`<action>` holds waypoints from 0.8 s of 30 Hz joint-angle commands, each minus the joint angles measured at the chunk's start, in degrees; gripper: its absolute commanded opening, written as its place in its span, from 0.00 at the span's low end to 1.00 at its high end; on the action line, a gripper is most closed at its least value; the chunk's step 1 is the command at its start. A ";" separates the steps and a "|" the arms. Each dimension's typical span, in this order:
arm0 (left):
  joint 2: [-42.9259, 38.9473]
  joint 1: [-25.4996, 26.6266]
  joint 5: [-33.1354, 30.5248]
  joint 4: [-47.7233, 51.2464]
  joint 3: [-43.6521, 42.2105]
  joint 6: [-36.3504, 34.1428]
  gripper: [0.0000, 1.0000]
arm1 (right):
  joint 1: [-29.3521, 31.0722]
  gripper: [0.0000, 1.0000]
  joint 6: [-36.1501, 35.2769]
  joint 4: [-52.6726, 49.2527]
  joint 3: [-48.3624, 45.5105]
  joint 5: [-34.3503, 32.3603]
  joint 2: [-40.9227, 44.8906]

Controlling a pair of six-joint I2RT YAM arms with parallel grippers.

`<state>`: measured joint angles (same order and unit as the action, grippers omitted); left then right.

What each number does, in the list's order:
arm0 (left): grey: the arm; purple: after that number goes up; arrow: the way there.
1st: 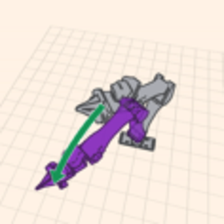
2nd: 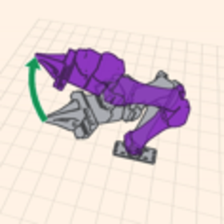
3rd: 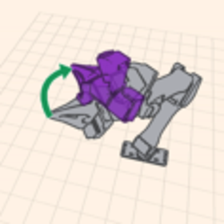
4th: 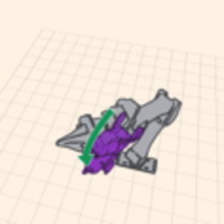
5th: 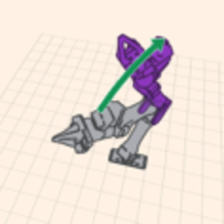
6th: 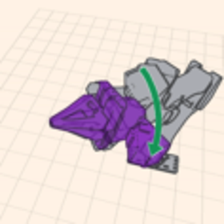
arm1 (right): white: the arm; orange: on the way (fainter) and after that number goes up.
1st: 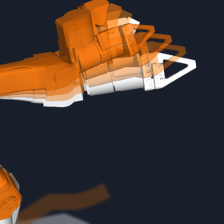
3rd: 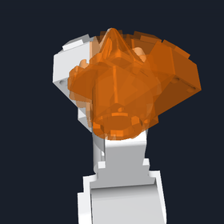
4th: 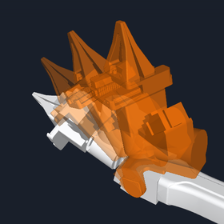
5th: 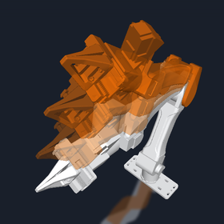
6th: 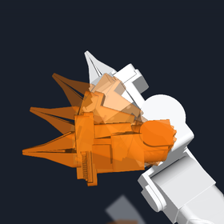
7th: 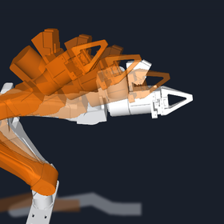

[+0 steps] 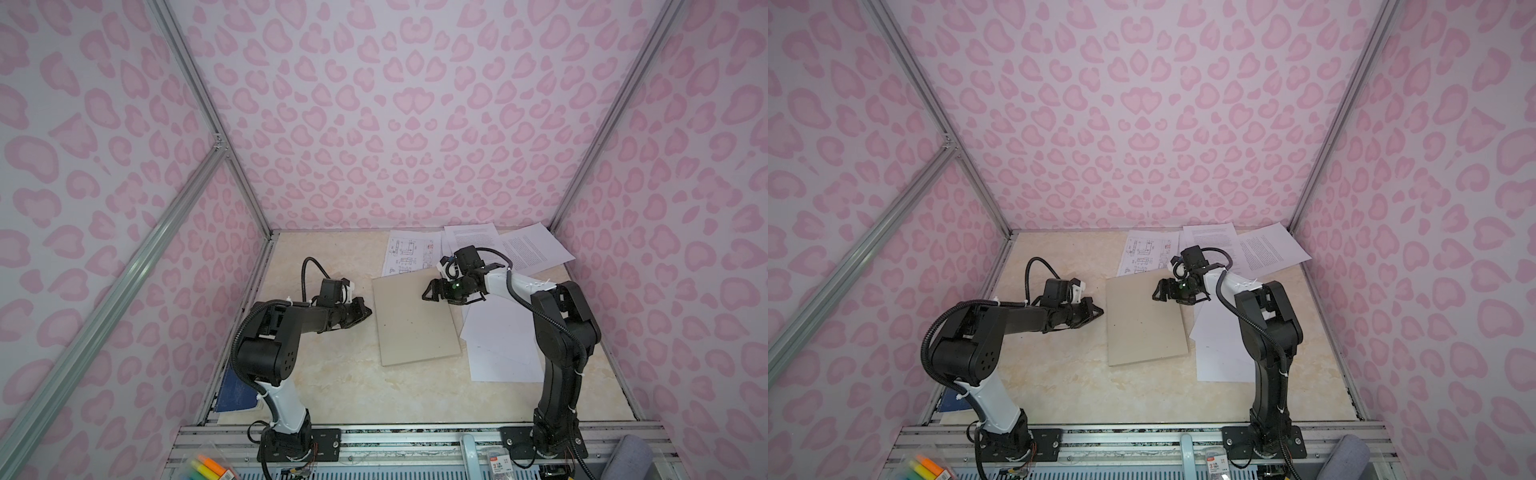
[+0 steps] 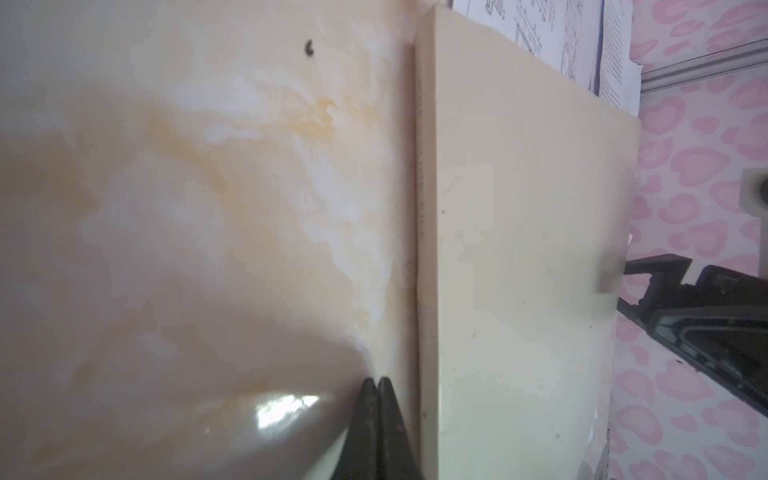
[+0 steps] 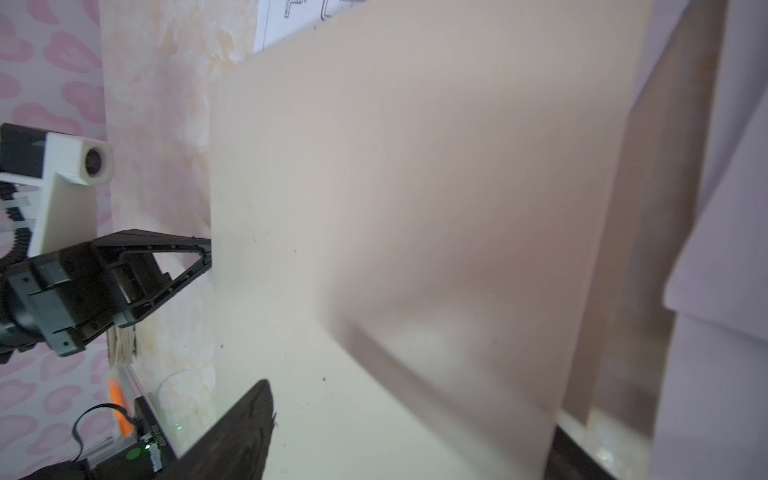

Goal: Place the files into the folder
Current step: 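Lift and swing the folder cover toward the left gripper with right gripper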

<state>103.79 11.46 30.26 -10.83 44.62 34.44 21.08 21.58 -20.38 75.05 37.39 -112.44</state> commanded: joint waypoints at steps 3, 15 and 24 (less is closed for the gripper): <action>0.76 0.04 -1.56 7.93 1.77 0.45 0.05 | -0.73 0.84 7.42 9.31 -4.97 10.91 4.88; -3.79 0.88 -1.84 18.71 11.84 1.63 0.30 | 2.43 0.85 17.29 16.92 -5.14 14.98 13.61; -18.72 -4.81 -21.13 46.46 30.56 -5.70 0.98 | 10.62 0.86 22.01 17.80 3.59 8.99 13.17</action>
<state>88.33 8.80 14.26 25.08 72.69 31.83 29.89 41.54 -4.69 76.42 48.42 -98.45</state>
